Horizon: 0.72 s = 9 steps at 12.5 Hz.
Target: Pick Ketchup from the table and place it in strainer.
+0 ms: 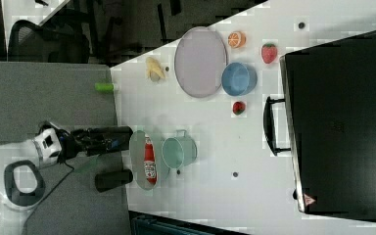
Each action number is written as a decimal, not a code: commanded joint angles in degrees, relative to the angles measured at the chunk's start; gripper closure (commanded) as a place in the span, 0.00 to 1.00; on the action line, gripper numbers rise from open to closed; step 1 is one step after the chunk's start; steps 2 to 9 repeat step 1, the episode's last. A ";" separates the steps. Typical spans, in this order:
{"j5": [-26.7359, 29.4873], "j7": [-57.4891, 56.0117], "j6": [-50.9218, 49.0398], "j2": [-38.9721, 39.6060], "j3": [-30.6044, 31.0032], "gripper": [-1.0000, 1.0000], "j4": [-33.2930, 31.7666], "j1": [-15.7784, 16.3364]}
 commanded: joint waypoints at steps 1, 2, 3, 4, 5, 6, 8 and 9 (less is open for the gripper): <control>0.10 2.28 -7.76 -1.20 -8.43 0.00 3.66 -5.72; 0.10 2.28 -7.76 -1.20 -8.43 0.00 3.66 -5.72; 0.10 2.28 -7.76 -1.20 -8.43 0.00 3.66 -5.72; 0.10 2.28 -7.76 -1.20 -8.43 0.00 3.66 -5.72; 0.10 2.28 -7.76 -1.20 -8.43 0.00 3.66 -5.72; 0.10 2.28 -7.76 -1.20 -8.43 0.00 3.66 -5.72; 0.10 2.28 -7.76 -1.20 -8.43 0.00 3.66 -5.72; 0.10 2.28 -7.76 -1.20 -8.43 0.00 3.66 -5.72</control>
